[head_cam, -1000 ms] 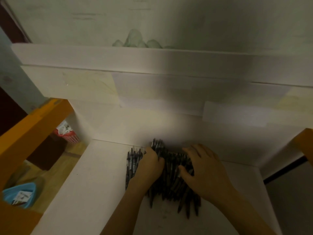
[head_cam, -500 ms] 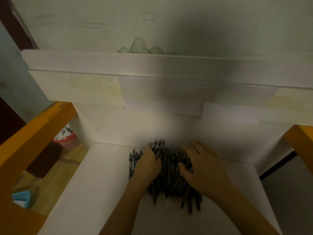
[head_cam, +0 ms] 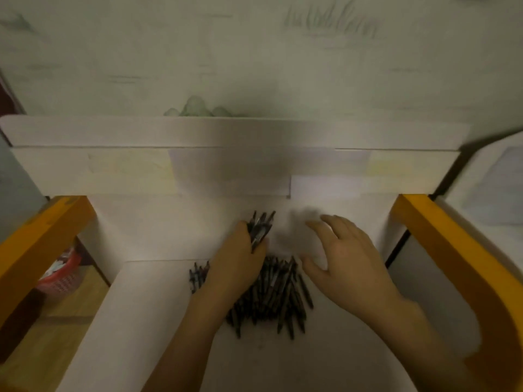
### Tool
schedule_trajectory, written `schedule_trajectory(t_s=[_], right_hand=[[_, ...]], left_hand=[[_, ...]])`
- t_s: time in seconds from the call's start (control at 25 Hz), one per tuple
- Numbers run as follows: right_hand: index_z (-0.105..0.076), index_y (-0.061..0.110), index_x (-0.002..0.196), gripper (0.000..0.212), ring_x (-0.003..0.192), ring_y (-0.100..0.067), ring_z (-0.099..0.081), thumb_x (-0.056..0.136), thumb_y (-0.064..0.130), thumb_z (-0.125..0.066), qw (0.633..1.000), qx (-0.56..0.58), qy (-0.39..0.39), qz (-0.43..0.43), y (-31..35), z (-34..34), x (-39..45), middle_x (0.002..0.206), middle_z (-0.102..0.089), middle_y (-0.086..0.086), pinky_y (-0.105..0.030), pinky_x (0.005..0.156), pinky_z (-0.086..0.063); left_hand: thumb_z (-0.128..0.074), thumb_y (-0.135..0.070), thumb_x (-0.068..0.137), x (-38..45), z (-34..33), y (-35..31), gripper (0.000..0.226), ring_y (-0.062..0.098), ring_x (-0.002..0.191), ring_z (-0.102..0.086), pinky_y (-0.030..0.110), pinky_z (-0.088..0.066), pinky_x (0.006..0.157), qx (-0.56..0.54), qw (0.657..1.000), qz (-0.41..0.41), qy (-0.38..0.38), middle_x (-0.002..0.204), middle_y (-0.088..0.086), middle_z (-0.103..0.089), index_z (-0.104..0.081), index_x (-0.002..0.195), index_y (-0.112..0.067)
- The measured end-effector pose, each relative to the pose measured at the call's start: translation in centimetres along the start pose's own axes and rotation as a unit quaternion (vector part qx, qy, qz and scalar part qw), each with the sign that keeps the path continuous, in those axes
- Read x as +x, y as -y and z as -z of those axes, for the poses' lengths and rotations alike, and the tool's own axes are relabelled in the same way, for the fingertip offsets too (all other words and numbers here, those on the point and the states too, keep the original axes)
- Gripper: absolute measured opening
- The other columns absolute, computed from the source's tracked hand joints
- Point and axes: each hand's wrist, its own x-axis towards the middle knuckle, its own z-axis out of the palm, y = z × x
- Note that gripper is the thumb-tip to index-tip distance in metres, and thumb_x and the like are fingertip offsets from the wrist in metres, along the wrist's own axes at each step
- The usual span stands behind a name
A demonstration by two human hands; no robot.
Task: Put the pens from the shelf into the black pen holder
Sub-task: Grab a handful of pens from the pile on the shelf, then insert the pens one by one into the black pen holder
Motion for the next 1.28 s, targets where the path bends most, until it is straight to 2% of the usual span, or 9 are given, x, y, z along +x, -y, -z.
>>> schedule_trajectory(t_s=[0.16, 0.32, 0.48, 0.68, 0.8, 0.96, 1.28], right_hand=[[-0.039, 0.026, 0.143, 0.059, 0.138, -0.022, -0.033, 0.091, 0.055, -0.046, 0.997, -0.029, -0.055, -0.036, -2.9, 5.1, -3.0, 0.148, -0.040, -0.001, -0.037, 0.113, -0.027], [-0.041, 0.027, 0.141, 0.059, 0.135, -0.020, -0.037, 0.089, 0.056, -0.043, 0.989, -0.038, -0.118, -0.074, -8.3, 10.2, -7.2, 0.146, -0.043, 0.000, -0.036, 0.112, -0.029], [-0.033, 0.036, 0.144, 0.059, 0.139, -0.015, -0.032, 0.091, 0.062, -0.039, 0.977, -0.043, -0.156, -0.138, -16.4, 15.2, -13.8, 0.150, -0.037, 0.007, -0.036, 0.111, -0.030], [-0.037, 0.035, 0.143, 0.060, 0.137, -0.015, -0.034, 0.089, 0.061, -0.044, 0.958, -0.072, -0.186, -0.206, -28.0, 22.0, -24.5, 0.149, -0.040, 0.006, -0.036, 0.111, -0.032], [-0.033, 0.036, 0.144, 0.062, 0.137, -0.013, -0.034, 0.089, 0.061, -0.044, 0.946, -0.089, -0.191, -0.247, -34.2, 25.5, -30.3, 0.149, -0.038, 0.008, -0.035, 0.111, -0.034], [-0.034, 0.035, 0.144, 0.060, 0.134, -0.011, -0.036, 0.089, 0.059, -0.046, 0.940, -0.084, -0.196, -0.265, -40.2, 28.1, -34.9, 0.146, -0.040, 0.010, -0.033, 0.109, -0.033], [-0.041, 0.035, 0.139, 0.053, 0.128, -0.007, -0.040, 0.090, 0.055, -0.048, 0.947, -0.064, -0.196, -0.247, -52.2, 28.1, -34.0, 0.138, -0.048, 0.014, -0.025, 0.105, -0.030]], left_hand=[[-0.053, -0.036, 0.096, -1.8, -1.1, -6.4, 0.015, 0.017, 0.066, -0.054, 0.027, -0.045, 0.057, -0.008, 0.997, -0.075, 0.029, 0.080, 0.006, -0.058, -0.046, 0.088, -0.024], [-0.053, -0.041, 0.094, -4.0, -4.7, -13.9, 0.016, 0.016, 0.065, -0.056, 0.027, -0.047, 0.056, 0.017, 0.989, -0.141, 0.039, 0.077, 0.001, -0.056, -0.049, 0.098, -0.026], [-0.057, -0.038, 0.093, -7.8, -11.3, -22.1, 0.014, 0.007, 0.057, -0.049, 0.019, -0.047, 0.051, -0.010, 0.975, -0.201, 0.092, 0.074, -0.004, -0.051, -0.043, 0.095, -0.034], [-0.059, -0.037, 0.093, -14.0, -23.1, -33.5, 0.021, 0.003, 0.049, -0.047, 0.013, -0.038, 0.047, -0.022, 0.954, -0.273, 0.122, 0.063, -0.007, -0.048, -0.042, 0.084, -0.028], [-0.056, -0.034, 0.095, -17.9, -29.9, -39.6, 0.017, 0.007, 0.051, -0.049, 0.012, -0.038, 0.046, -0.043, 0.943, -0.288, 0.159, 0.064, -0.009, -0.048, -0.043, 0.091, -0.025], [-0.053, -0.034, 0.096, -20.6, -36.7, -44.5, 0.015, 0.007, 0.056, -0.052, 0.012, -0.039, 0.051, -0.052, 0.933, -0.285, 0.211, 0.070, -0.010, -0.051, -0.047, 0.104, -0.023], [-0.054, -0.033, 0.096, -16.6, -47.9, -50.5, 0.016, 0.005, 0.049, -0.051, 0.009, -0.038, 0.044, -0.035, 0.930, -0.293, 0.221, 0.069, -0.009, -0.049, -0.045, 0.105, -0.023]])
